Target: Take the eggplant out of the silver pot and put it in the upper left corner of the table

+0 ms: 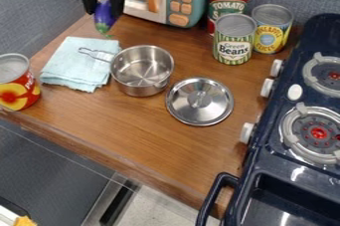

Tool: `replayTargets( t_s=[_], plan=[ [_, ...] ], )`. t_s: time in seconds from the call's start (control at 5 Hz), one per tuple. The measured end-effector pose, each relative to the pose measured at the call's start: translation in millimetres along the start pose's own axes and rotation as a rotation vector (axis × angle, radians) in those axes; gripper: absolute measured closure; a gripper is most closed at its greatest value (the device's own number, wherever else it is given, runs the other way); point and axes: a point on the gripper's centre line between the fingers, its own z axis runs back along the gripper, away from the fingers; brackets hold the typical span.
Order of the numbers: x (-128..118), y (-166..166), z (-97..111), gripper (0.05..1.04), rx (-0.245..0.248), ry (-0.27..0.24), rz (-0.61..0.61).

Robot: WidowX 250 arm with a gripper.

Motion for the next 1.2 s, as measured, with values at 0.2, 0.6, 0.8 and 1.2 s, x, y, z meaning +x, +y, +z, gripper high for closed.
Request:
replayTargets(
  t_s=[0.2, 0.6, 0.8, 1.2],
  plan=[
    [0, 5, -1, 0.384, 0.016, -0.003, 0.023],
    [0, 23, -16, 0.384, 0.215, -0.096, 0.166],
    [0, 19, -14, 0.384, 0.239, -0.085, 0.155],
    [0, 16, -16, 0.313, 0.22, -0.094, 0.168]
  ],
)
